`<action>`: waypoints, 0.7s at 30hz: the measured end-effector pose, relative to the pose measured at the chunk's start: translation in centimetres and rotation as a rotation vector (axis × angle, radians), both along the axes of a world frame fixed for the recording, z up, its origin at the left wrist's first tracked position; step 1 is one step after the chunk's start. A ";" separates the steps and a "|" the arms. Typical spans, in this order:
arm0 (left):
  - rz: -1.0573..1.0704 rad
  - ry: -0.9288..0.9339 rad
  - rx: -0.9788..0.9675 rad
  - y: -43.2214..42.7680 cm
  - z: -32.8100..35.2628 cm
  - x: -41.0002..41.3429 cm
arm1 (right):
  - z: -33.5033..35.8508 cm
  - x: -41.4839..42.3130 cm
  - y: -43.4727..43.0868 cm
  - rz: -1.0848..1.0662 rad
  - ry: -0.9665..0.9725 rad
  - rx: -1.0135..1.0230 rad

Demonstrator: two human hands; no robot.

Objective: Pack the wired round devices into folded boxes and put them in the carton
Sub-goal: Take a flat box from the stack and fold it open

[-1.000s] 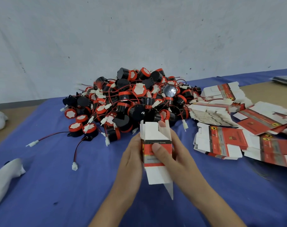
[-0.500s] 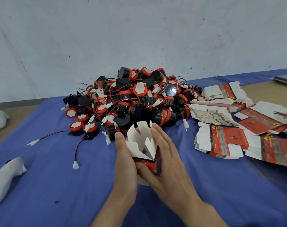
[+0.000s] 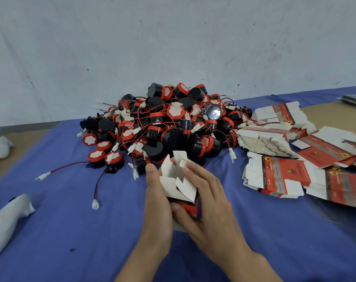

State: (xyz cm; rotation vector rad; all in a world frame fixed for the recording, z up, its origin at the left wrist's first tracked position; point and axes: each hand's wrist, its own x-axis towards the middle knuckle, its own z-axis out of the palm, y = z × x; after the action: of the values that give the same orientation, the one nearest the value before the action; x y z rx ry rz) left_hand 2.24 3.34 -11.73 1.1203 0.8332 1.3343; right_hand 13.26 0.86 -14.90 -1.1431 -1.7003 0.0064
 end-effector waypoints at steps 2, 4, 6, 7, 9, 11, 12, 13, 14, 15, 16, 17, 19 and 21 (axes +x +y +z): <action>-0.001 0.000 0.008 0.0 -0.1 0.0 | -0.1 0.0 0.0 -0.008 -0.006 -0.019; -0.007 0.005 0.023 0.0 -0.2 -0.1 | -0.1 0.0 0.0 -0.021 -0.018 -0.029; -0.016 0.012 0.028 0.0 -0.3 -0.1 | -0.1 0.0 0.0 -0.027 -0.031 -0.031; -0.015 0.013 0.028 0.0 -0.3 -0.1 | -0.2 0.0 0.0 -0.025 -0.035 -0.033; -0.013 0.019 0.029 0.1 -0.3 -0.1 | -0.1 0.1 0.0 -0.023 -0.042 -0.041; -0.007 0.023 0.019 0.2 -0.3 -0.1 | -0.1 0.2 0.0 -0.025 -0.047 -0.058; -0.003 0.023 0.016 0.1 -0.3 -0.1 | -0.1 0.2 0.0 -0.026 -0.048 -0.071; -0.003 0.027 0.017 0.1 -0.3 0.0 | 0.0 0.2 0.0 -0.025 -0.047 -0.084; -0.005 0.034 0.022 0.1 -0.3 0.0 | 0.0 0.3 0.0 -0.021 -0.045 -0.097; -0.008 0.041 0.029 0.0 -0.3 0.0 | 0.0 0.3 0.0 -0.013 -0.042 -0.110; -0.012 0.045 0.035 -0.1 -0.3 0.0 | 0.0 0.3 0.0 -0.002 -0.037 -0.118; -0.017 0.045 0.037 -0.1 -0.2 0.1 | 0.0 0.4 0.0 0.011 -0.030 -0.121; -0.030 0.041 0.043 -0.2 -0.1 0.1 | -0.1 0.4 0.0 0.039 -0.005 -0.124; -0.055 0.039 0.055 -0.2 0.0 0.0 | 0.0 0.4 0.0 0.057 0.029 -0.116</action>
State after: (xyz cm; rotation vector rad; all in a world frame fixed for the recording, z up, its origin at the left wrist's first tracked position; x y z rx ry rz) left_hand 2.26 3.12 -11.69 1.2075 0.7923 1.3001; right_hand 13.66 0.87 -14.89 -1.1736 -1.7241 0.1582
